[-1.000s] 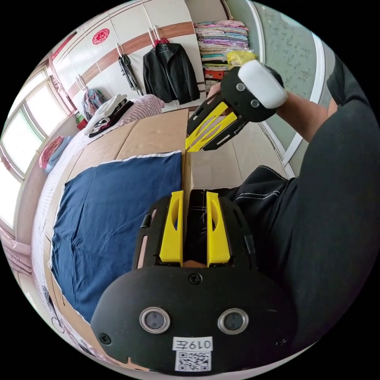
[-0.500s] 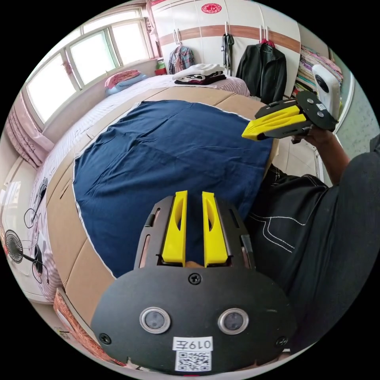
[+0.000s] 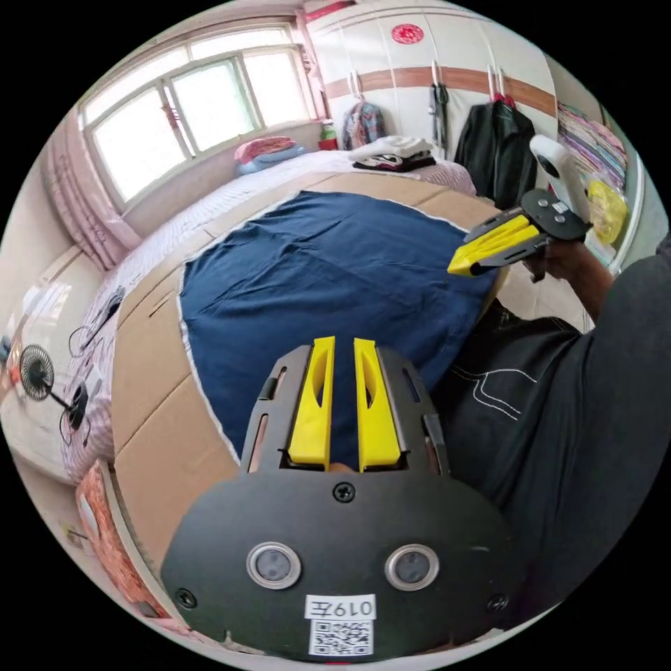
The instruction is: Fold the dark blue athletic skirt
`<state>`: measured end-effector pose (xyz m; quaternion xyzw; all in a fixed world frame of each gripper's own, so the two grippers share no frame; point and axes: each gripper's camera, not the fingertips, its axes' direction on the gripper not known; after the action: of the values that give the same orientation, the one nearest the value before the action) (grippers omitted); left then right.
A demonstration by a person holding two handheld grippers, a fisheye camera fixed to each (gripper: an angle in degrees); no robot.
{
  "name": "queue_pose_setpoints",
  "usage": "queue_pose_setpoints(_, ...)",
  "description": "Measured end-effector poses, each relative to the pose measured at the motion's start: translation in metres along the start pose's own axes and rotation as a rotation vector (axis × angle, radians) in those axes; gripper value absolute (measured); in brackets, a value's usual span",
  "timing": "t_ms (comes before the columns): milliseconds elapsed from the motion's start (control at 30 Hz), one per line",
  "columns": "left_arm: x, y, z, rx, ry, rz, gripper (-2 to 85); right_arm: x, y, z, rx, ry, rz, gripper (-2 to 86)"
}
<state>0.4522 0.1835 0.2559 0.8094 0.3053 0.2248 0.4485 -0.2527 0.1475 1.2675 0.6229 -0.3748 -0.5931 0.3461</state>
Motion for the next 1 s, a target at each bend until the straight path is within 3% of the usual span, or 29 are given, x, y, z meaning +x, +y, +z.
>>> queue_pose_setpoints(100,-0.05,0.036,-0.038,0.142,-0.071,-0.261,1.1,0.063,0.035,-0.039,0.181,-0.119,0.222,-0.7)
queue_pose_setpoints(167,-0.083,0.069,-0.059,0.225,-0.037,-0.384,1.0,0.107,0.074,-0.066,0.4,-0.291,0.323,-0.7)
queue_pose_setpoints(233,-0.099,0.089,-0.066,0.263,0.014,-0.417,1.1,0.123,0.094,-0.079,0.54,-0.349,0.326,-0.7)
queue_pose_setpoints(367,-0.115,0.108,-0.065,0.28,0.044,-0.481,1.1,0.122,0.097,-0.076,0.619,-0.347,0.295,-0.7)
queue_pose_setpoints(500,-0.114,0.102,-0.054,0.295,0.084,-0.498,1.0,0.107,0.074,-0.04,0.529,-0.368,0.314,-0.7)
queue_pose_setpoints(667,-0.098,0.082,-0.037,0.163,0.004,-0.462,1.0,0.06,0.031,-0.008,0.289,0.038,0.342,-0.7)
queue_pose_setpoints(767,-0.091,0.083,-0.038,0.143,-0.042,-0.391,0.9,0.047,0.017,-0.007,0.248,0.161,0.274,-0.8)
queue_pose_setpoints(1000,-0.12,0.11,-0.056,0.132,-0.138,-0.423,0.9,0.069,0.024,-0.022,0.29,0.165,0.178,-0.7)
